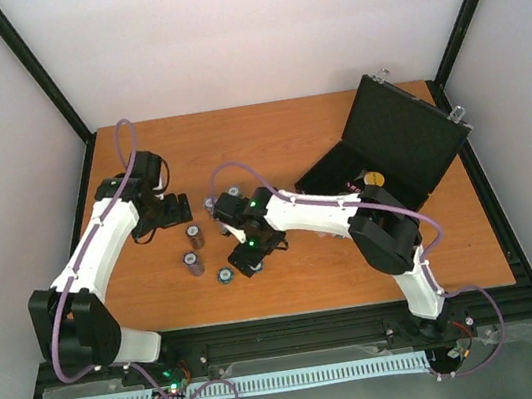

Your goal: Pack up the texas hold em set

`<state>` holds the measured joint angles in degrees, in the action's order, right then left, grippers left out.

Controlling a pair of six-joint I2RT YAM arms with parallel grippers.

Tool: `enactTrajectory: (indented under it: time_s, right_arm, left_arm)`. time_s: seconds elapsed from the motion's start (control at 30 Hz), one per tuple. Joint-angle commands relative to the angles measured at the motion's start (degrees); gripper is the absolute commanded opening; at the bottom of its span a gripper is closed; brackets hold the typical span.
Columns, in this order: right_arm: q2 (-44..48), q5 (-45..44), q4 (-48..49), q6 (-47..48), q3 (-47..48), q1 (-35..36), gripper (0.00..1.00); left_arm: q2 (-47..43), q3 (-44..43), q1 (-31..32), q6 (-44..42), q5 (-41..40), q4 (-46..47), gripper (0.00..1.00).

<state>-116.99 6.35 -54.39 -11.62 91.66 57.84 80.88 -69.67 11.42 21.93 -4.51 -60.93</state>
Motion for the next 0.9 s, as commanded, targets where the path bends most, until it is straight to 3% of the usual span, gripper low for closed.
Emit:
enactTrajectory:
  time_s: [0.0,0.67,0.87]
  right_arm:
    - [-1.65,0.20,-0.81,0.11,0.86,1.27,0.98]
    - [-7.91,-2.48,-2.73,-0.08,4.12,1.90,0.83]
    - [-9.31,-1.40,-3.15,0.77,5.07,2.14,0.71]
  left_arm:
    - [-2.23,0.81,0.27,1.01,0.01,-0.86,1.00]
    - [-3.03,2.13,0.27,1.03,0.23,-0.64,1.00]
    - [-2.97,2.31,0.27,0.74,0.08,-0.70,1.00]
